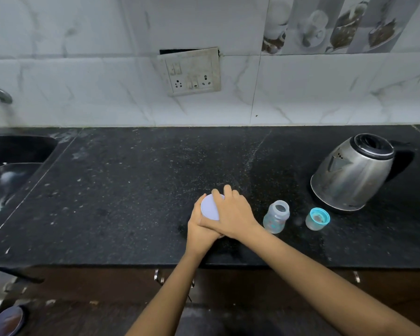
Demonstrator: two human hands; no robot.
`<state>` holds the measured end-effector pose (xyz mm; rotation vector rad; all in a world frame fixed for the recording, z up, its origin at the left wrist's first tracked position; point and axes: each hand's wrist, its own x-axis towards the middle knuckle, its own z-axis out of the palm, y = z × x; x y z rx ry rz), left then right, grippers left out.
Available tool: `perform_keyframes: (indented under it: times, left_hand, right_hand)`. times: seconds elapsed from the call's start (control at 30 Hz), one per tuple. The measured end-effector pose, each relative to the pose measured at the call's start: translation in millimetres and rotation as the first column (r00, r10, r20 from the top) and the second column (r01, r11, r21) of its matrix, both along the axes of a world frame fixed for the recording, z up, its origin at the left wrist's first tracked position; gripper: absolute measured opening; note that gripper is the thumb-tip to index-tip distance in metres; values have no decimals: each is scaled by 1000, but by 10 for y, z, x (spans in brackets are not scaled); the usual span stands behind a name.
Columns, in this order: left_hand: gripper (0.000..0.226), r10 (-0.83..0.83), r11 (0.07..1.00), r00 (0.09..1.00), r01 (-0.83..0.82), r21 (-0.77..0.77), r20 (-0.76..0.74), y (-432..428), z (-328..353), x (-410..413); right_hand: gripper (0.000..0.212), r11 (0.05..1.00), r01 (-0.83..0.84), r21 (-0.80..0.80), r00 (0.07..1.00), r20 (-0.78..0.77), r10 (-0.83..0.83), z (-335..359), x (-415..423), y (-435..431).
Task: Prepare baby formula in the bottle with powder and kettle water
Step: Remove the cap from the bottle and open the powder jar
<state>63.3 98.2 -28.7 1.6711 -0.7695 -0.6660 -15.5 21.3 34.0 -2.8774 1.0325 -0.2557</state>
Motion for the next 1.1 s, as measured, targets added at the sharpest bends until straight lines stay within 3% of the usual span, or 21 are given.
perform_keyframes:
  times: [0.07,0.13,0.27,0.43,0.57,0.67,0.7,0.77,0.8,0.83,0.87,0.9,0.97,1.0,1.1]
  left_hand:
    - [86,-11,1000,999,10,13,43,-5,6,29]
    - [86,-31,999,995,27,36,94,3,11,68]
    - [85,-37,997,996,31,71,81,-2,0,102]
    - [84,4,997,998,-9,77,64,-1,-11,102]
    - [73,-89,990,994,81,117,66,-5,-11,173]
    - [72,-72,990,996,65,122,57,0,40,137]
    - [70,-69,992,997,64,113,41,3,55,113]
    - [69,-73,994,997,70,87,26,9,42,100]
    - [70,-77,994,997,75,82,21,14,33,103]
    - [70,-82,993,996,81,83,17,23,39,104]
    - [70,-91,993,996,89,80,19,32,41,105]
    - [70,-99,993,995,98,73,21,33,31,107]
    - [71,-106,991,994,104,80,25,25,-6,112]
    - [71,-106,990,994,103,95,24,21,-12,112]
    - [71,-96,988,995,93,121,22,8,12,116]
  right_hand:
    - [97,1000,-5,-30,999,-54,3,-12,58,-6]
    - [86,996,-72,-44,997,-10,72,-27,59,-60]
    - [68,972,-234,-1,971,47,234,-63,12,-220]
    - [66,928,-368,63,930,21,368,-2,24,-348]
    - [61,814,-570,111,807,-110,580,156,28,-488]
    - [54,676,-698,238,649,-188,737,378,106,-555]
    - [43,623,-711,325,615,-143,776,485,120,-514]
    - [24,535,-686,493,636,48,771,647,140,-408]
    - [23,529,-680,508,666,124,736,694,138,-364]
    - [27,588,-671,452,699,121,705,708,137,-336]
    - [36,683,-654,327,730,34,683,684,146,-329]
    - [50,784,-590,193,770,-160,618,645,153,-339]
    - [72,897,-437,70,751,-520,406,605,178,-324]
    - [72,904,-420,80,704,-601,380,598,202,-300]
    - [65,822,-555,127,603,-619,502,635,252,-315]
